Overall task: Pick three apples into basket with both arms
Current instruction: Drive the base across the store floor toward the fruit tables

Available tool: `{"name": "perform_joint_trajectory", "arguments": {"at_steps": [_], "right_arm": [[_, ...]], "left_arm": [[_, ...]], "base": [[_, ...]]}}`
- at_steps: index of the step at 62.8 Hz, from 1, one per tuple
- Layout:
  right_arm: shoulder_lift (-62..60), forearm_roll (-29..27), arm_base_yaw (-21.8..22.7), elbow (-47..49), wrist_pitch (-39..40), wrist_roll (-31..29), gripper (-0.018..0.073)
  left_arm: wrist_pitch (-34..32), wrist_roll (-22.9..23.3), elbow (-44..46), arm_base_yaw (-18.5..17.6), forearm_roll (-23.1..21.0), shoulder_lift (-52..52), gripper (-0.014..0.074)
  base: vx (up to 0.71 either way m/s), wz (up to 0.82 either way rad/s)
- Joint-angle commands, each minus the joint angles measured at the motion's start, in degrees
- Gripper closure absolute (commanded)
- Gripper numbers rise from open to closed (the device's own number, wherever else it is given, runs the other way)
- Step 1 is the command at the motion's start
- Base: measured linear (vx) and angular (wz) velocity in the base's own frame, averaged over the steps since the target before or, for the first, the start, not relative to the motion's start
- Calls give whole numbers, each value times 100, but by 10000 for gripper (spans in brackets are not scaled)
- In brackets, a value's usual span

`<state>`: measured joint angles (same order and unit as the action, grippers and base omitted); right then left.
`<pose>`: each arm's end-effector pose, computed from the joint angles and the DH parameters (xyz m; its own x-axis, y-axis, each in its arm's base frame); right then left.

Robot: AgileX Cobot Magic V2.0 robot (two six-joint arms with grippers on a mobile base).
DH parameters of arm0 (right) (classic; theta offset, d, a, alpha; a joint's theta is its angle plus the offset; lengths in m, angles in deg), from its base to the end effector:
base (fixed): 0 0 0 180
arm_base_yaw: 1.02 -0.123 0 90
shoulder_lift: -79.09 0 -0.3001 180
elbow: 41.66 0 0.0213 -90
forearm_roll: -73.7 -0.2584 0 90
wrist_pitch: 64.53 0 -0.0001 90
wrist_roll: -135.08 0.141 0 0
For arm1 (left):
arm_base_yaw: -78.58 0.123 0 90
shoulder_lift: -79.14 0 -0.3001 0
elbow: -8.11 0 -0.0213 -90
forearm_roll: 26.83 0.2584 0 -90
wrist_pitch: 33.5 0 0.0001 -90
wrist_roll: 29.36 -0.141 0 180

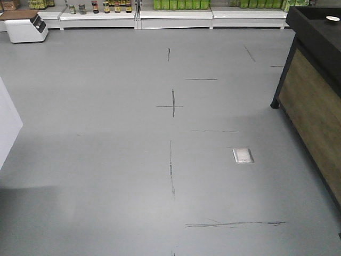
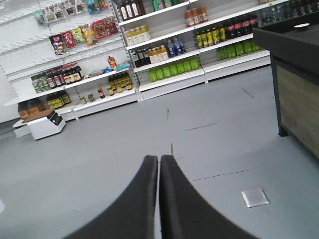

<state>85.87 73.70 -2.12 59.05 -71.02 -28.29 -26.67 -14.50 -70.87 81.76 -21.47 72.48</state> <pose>0.0992 0.0019 0.1910 -0.0483 0.2853 -0.9572 -0.0056 0.9582 0.2859 0.0986 0.0071 0.1926 -0.0309 -0.1677 -0.9854 -0.0727 0.9836 -0.1651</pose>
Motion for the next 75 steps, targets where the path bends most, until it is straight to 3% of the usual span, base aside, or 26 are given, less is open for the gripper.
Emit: {"name": "perform_joint_trajectory", "arguments": {"at_steps": [1, 75], "right_arm": [[-61, 35, 45, -78, 398, -30, 564], [-61, 35, 45, -78, 398, -30, 564]], "left_arm": [[-435, 43, -133, 15, -35, 83, 603], [-435, 43, -133, 15, -35, 83, 603]], "base": [[2, 2], [9, 3]]}}
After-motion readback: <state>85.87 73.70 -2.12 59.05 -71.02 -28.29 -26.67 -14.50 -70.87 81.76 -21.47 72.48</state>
